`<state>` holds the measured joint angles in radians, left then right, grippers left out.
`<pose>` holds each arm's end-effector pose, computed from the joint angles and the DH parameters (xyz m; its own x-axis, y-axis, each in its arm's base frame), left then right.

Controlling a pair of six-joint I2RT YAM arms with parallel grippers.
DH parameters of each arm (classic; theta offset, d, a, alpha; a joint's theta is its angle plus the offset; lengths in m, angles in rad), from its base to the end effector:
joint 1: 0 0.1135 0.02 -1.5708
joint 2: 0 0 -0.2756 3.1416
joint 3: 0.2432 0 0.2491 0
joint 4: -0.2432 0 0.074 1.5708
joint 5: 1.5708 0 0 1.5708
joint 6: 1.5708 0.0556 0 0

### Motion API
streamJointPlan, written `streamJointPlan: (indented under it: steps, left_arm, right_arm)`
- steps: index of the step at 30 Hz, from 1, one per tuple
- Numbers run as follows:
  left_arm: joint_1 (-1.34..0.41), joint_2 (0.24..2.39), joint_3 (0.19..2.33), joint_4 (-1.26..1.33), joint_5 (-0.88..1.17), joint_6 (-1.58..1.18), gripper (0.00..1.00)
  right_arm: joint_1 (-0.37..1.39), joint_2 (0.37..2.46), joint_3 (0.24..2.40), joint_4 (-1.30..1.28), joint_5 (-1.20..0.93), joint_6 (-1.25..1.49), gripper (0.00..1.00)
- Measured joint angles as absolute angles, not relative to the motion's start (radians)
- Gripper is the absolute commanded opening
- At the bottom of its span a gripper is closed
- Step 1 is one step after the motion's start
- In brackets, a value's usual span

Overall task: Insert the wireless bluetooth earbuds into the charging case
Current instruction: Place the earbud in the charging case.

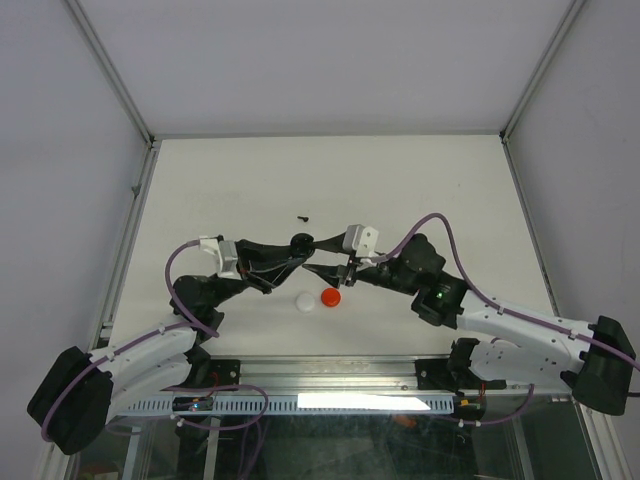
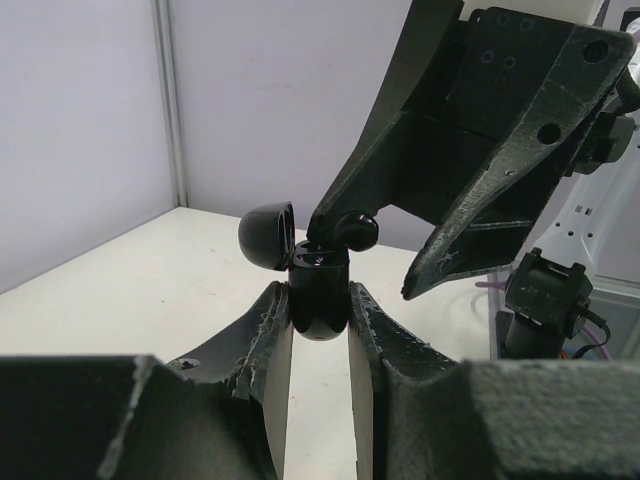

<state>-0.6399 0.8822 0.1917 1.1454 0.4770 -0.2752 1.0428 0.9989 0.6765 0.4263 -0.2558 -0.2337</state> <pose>0.1294 -0.1281 0.2728 0.1051 -0.3792 -0.9193 0.9247 0.3775 -0.0500 0.1119 0.2198 0.3388 0.2737 0.0246 -0.9615 -0.9242 0.2834 -0.2559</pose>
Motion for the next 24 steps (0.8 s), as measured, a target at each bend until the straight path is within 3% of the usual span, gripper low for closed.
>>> streamJointPlan:
  steps: [14,24]
  left_arm:
    - [-0.64,0.862,0.18,1.15,0.455,-0.265,0.0]
    - [-0.64,0.864,0.18,1.15,0.448,-0.252,0.0]
  right_arm:
    - [1.037,0.931,0.677,0.373,-0.131,-0.143,0.79]
    - [1.037,0.972,0.676,0.422,-0.089,-0.043,0.8]
